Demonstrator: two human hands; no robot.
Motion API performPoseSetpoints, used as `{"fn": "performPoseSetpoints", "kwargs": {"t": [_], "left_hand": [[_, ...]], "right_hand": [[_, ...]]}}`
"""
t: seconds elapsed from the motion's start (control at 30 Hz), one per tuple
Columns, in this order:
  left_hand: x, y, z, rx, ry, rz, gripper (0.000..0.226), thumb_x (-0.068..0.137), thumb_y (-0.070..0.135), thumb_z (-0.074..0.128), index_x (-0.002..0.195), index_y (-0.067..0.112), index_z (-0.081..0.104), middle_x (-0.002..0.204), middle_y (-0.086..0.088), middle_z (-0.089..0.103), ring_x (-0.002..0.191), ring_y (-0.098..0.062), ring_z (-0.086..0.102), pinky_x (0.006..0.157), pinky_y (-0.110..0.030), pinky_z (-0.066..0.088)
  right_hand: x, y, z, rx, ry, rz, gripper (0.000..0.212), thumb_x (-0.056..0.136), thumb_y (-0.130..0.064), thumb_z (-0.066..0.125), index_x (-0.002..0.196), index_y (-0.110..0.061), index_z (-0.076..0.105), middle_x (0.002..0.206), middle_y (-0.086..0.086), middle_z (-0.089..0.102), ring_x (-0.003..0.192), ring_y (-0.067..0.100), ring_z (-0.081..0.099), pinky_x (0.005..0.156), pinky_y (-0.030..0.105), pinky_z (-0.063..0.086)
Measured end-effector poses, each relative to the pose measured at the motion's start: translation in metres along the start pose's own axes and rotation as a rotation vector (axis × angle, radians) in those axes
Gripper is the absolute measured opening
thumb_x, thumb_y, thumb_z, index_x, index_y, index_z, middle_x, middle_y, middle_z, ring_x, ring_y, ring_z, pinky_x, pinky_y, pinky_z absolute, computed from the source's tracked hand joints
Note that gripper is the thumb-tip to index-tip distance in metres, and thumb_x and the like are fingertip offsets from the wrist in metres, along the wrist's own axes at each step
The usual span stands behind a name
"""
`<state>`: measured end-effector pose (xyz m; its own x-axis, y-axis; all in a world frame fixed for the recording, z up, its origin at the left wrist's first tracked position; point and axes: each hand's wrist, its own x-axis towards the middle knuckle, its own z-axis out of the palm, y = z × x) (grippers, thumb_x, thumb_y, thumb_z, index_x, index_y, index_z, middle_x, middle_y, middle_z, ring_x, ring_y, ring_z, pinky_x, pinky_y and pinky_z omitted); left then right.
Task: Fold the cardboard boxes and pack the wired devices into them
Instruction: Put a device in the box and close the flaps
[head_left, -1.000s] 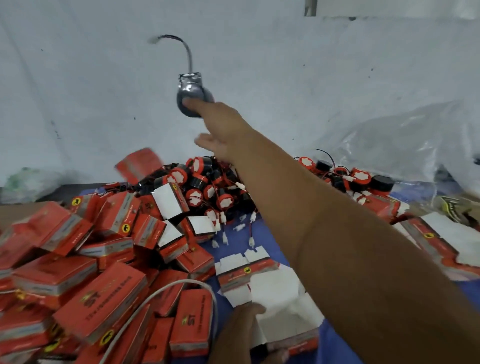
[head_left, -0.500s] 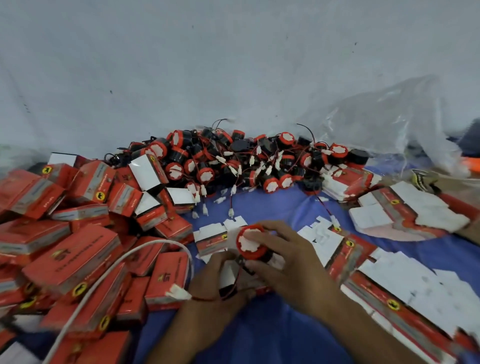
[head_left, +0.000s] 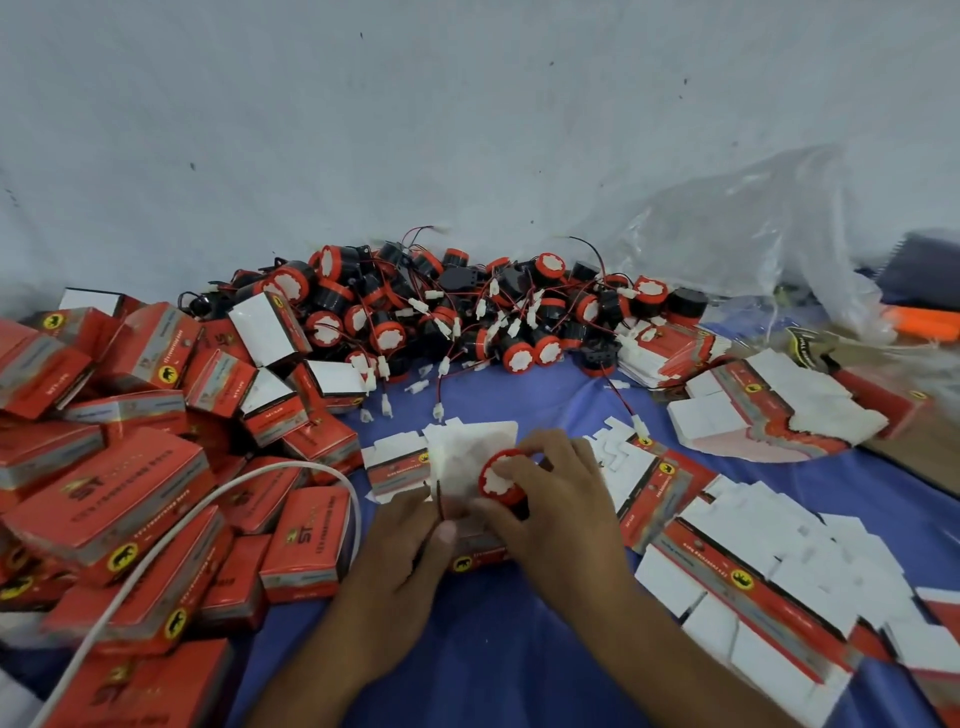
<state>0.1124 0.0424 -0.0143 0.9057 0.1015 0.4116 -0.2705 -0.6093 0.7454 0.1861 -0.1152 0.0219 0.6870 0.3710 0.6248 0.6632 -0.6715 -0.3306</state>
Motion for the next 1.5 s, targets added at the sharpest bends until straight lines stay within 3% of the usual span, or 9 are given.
{"fn": "performPoseSetpoints", "kwargs": {"t": [0.27,0.53,0.67,0.77,0.9,1.17,1.3,1.4,1.5], "left_hand": [[0.004,0.001,-0.002,-0.048,0.091,-0.129,0.026,0.1,0.015,0.052,0.104,0.026,0.076,0.122,0.012,0.062,0.117,-0.007,0.056,0.099,-0.037,0.048],[0.005,0.005,0.002,-0.199,0.305,-0.224,0.042,0.089,0.004,0.068,0.09,0.046,0.075,0.104,0.027,0.07,0.103,0.007,0.063,0.088,-0.014,0.05],[0.006,0.005,0.005,-0.242,0.334,-0.282,0.038,0.09,0.001,0.066,0.093,0.038,0.074,0.101,0.019,0.073,0.099,0.001,0.066,0.083,-0.019,0.053],[0.006,0.006,0.005,-0.238,0.34,-0.292,0.038,0.09,0.0,0.064,0.093,0.037,0.071,0.099,0.021,0.072,0.097,0.004,0.065,0.077,-0.008,0.05],[0.005,0.007,0.004,-0.154,0.335,-0.256,0.04,0.088,-0.004,0.064,0.092,0.035,0.072,0.102,0.015,0.071,0.1,0.006,0.062,0.079,-0.003,0.044],[0.006,0.009,0.005,0.108,0.305,-0.281,0.025,0.079,0.002,0.069,0.08,0.027,0.07,0.093,0.013,0.063,0.089,0.003,0.058,0.073,-0.004,0.038],[0.01,0.009,0.009,0.176,0.293,-0.319,0.011,0.076,0.005,0.067,0.07,0.014,0.064,0.081,0.003,0.059,0.076,-0.005,0.053,0.062,-0.009,0.034],[0.014,0.008,0.011,0.141,0.3,-0.354,0.019,0.073,0.001,0.066,0.059,0.013,0.061,0.074,-0.003,0.061,0.072,-0.014,0.055,0.061,-0.018,0.036],[0.017,0.011,0.012,0.115,0.307,-0.362,0.02,0.072,-0.002,0.065,0.059,0.013,0.064,0.074,-0.003,0.063,0.073,-0.017,0.057,0.061,-0.025,0.04]], "right_hand": [[0.002,0.0,0.004,0.121,-0.105,-0.053,0.028,0.075,-0.042,0.084,0.09,-0.018,0.078,0.106,0.004,0.064,0.087,0.026,0.06,0.069,0.037,0.053],[0.0,0.001,0.011,0.123,-0.087,-0.063,0.033,0.069,-0.04,0.089,0.084,-0.013,0.078,0.098,0.006,0.067,0.082,0.028,0.064,0.066,0.033,0.051],[0.002,-0.001,0.01,0.201,-0.056,-0.051,0.037,0.068,-0.042,0.088,0.082,-0.01,0.076,0.093,0.008,0.059,0.072,0.021,0.058,0.059,0.028,0.047],[0.003,-0.003,0.008,0.203,-0.05,-0.056,0.04,0.066,-0.041,0.09,0.079,-0.007,0.074,0.085,0.006,0.055,0.069,0.014,0.046,0.06,0.026,0.038],[0.007,-0.003,0.006,0.275,-0.146,-0.006,0.049,0.073,-0.034,0.088,0.058,-0.01,0.047,0.077,-0.001,0.038,0.063,0.016,0.037,0.058,0.031,0.029],[0.008,0.005,0.009,0.25,-0.287,-0.004,0.029,0.094,-0.028,0.066,0.119,-0.014,0.06,0.12,-0.001,0.054,0.097,0.02,0.058,0.082,0.024,0.039],[0.005,0.001,0.014,0.259,-0.339,-0.044,0.023,0.095,-0.015,0.062,0.117,-0.011,0.066,0.125,0.0,0.056,0.106,0.018,0.056,0.089,0.023,0.043],[0.007,-0.001,0.012,0.373,-0.336,-0.027,0.033,0.09,-0.004,0.062,0.122,-0.013,0.067,0.122,0.0,0.062,0.11,0.014,0.055,0.094,0.006,0.034],[0.009,-0.002,0.012,0.371,-0.39,-0.061,0.035,0.094,-0.003,0.057,0.126,-0.012,0.066,0.125,0.004,0.062,0.116,0.017,0.052,0.105,0.016,0.034]]}}
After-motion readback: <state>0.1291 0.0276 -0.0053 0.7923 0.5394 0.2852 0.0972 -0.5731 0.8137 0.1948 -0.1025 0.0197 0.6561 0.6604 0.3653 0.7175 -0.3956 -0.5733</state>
